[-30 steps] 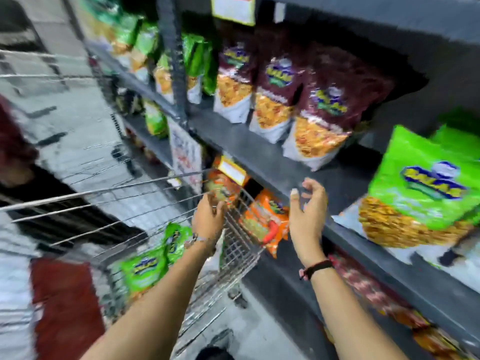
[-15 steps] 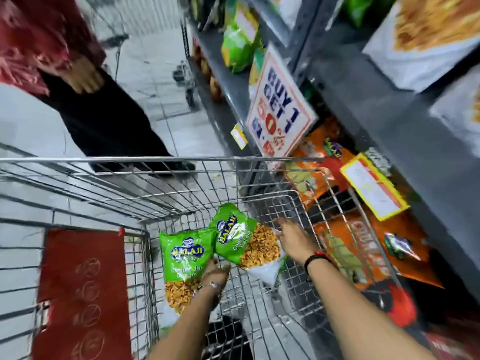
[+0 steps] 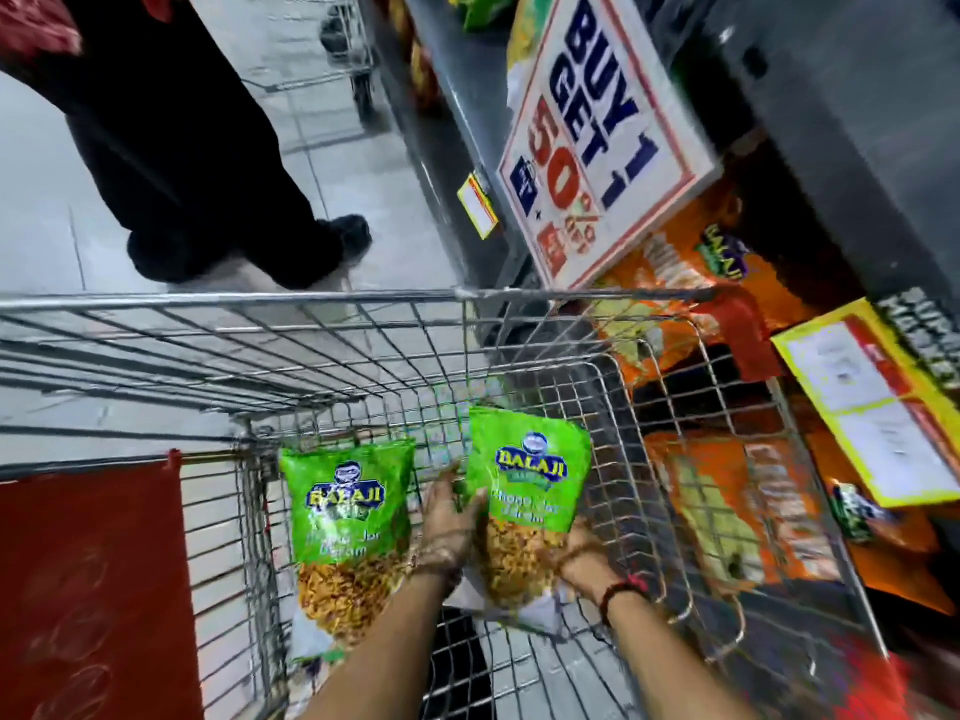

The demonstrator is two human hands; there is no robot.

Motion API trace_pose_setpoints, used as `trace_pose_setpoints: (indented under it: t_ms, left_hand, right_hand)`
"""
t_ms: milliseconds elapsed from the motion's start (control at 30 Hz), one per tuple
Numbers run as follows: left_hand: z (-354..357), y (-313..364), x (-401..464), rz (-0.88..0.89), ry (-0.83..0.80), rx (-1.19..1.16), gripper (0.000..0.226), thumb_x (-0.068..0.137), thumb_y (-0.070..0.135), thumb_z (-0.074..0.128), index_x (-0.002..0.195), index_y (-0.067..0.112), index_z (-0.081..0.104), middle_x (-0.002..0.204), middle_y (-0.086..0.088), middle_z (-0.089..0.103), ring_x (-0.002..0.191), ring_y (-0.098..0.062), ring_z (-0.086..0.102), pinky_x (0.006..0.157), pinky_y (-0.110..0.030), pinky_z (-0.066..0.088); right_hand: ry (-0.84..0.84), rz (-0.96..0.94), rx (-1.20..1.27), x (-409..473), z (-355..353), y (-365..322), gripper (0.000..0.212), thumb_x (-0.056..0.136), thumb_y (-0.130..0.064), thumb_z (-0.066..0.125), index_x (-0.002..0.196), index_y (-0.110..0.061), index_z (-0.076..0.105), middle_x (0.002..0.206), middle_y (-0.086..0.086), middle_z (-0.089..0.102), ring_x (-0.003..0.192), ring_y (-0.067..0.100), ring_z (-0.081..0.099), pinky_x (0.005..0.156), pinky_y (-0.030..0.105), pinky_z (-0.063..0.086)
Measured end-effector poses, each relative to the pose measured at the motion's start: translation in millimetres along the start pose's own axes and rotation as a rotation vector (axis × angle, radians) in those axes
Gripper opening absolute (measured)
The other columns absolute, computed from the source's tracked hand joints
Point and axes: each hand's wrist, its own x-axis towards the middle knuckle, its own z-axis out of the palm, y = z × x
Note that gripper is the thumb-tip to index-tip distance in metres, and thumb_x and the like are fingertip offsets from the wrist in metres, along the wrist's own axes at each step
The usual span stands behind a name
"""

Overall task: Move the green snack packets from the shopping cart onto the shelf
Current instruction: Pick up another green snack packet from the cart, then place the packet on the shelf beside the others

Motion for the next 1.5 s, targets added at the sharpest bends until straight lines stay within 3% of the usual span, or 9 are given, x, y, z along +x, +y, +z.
trace_pose_setpoints:
  t_ms: [133, 333, 500, 600, 767, 867, 1033, 1267, 1500]
  left_hand:
    - [2, -3, 9, -0.011, -0.04, -0.038, 0.069, 0.068, 0.042, 0.064, 0.123, 0.004, 0.043, 0.122, -0.026, 0.054, 0.114, -0.039, 0.052, 0.101, -0.05, 0.043]
    - [-8, 29, -17, -0.004, 0.042, 0.073, 0.035, 0.086, 0.011, 0.053, 0.118, -0.003, 0.048, 0.122, -0.025, 0.057, 0.113, -0.038, 0.052, 0.09, -0.037, 0.043]
    - [-27, 55, -68, 0.14, 0.11, 0.013, 0.031, 0.088, 0.013, 0.05, 0.117, 0.002, 0.049, 0.117, -0.027, 0.058, 0.108, -0.039, 0.054, 0.088, -0.038, 0.046]
    - [-36, 83, -112, 0.312, 0.124, -0.041, 0.03, 0.088, 0.006, 0.048, 0.117, -0.004, 0.048, 0.107, -0.026, 0.059, 0.103, -0.034, 0.054, 0.062, -0.021, 0.035]
    - [-44, 122, -200, 0.632, 0.025, -0.19, 0.017, 0.089, -0.001, 0.044, 0.093, 0.008, 0.057, 0.09, -0.013, 0.056, 0.072, -0.005, 0.057, 0.049, -0.014, 0.041]
    - [-39, 136, -252, 0.796, -0.052, -0.223, 0.02, 0.088, 0.001, 0.047, 0.106, -0.005, 0.053, 0.098, -0.009, 0.056, 0.07, 0.0, 0.06, 0.051, 0.0, 0.043]
    - [-1, 158, -355, 1.108, -0.146, -0.08, 0.022, 0.086, -0.001, 0.049, 0.107, -0.009, 0.054, 0.098, -0.008, 0.055, 0.059, 0.016, 0.056, 0.054, 0.003, 0.041]
    - [96, 162, -461, 1.308, -0.436, 0.048, 0.022, 0.086, 0.0, 0.052, 0.104, -0.011, 0.055, 0.088, -0.002, 0.057, 0.055, 0.025, 0.051, 0.056, 0.003, 0.039]
    - [213, 160, -537, 1.306, -0.64, 0.17, 0.03, 0.086, 0.008, 0.053, 0.115, -0.001, 0.051, 0.092, -0.002, 0.051, 0.079, -0.005, 0.054, 0.059, -0.004, 0.039]
  right_hand:
    - [0.116, 0.065, 0.352, -3, -15, -19, 0.034, 0.085, 0.0, 0.057, 0.117, 0.004, 0.048, 0.119, 0.02, 0.058, 0.099, 0.03, 0.057, 0.069, 0.022, 0.05]
    - [0.187, 0.012, 0.369, -41, -26, -34, 0.043, 0.087, -0.004, 0.055, 0.128, 0.001, 0.041, 0.127, 0.026, 0.056, 0.103, 0.031, 0.059, 0.093, 0.043, 0.049]
    - [0.213, -0.184, 0.318, -99, -62, -54, 0.049, 0.087, -0.008, 0.057, 0.13, 0.005, 0.037, 0.135, 0.019, 0.049, 0.124, 0.029, 0.048, 0.095, 0.03, 0.041]
    - [0.285, -0.305, 0.325, -147, -86, -59, 0.058, 0.088, -0.011, 0.057, 0.137, 0.005, 0.029, 0.145, 0.018, 0.038, 0.133, 0.029, 0.038, 0.107, 0.032, 0.032]
    - [0.482, -0.522, 0.474, -258, -124, -43, 0.045, 0.088, -0.005, 0.056, 0.128, 0.003, 0.039, 0.13, 0.016, 0.052, 0.119, 0.023, 0.048, 0.079, 0.021, 0.033]
    - [0.623, -0.606, 0.53, -321, -141, -15, 0.039, 0.086, -0.007, 0.059, 0.121, 0.001, 0.046, 0.117, 0.012, 0.059, 0.102, 0.017, 0.052, 0.068, 0.016, 0.033]
    - [0.867, -0.618, 0.656, -417, -164, 60, 0.036, 0.082, -0.01, 0.064, 0.114, 0.0, 0.051, 0.103, 0.007, 0.06, 0.098, 0.017, 0.055, 0.089, 0.035, 0.045]
    - [1.106, -0.532, 0.791, -503, -186, 191, 0.048, 0.08, -0.017, 0.067, 0.12, -0.002, 0.047, 0.128, 0.02, 0.057, 0.119, 0.031, 0.053, 0.105, 0.052, 0.041]
    - [1.293, -0.34, 0.949, -545, -214, 304, 0.057, 0.081, -0.021, 0.067, 0.129, -0.004, 0.041, 0.131, 0.01, 0.051, 0.121, 0.024, 0.049, 0.107, 0.046, 0.04]
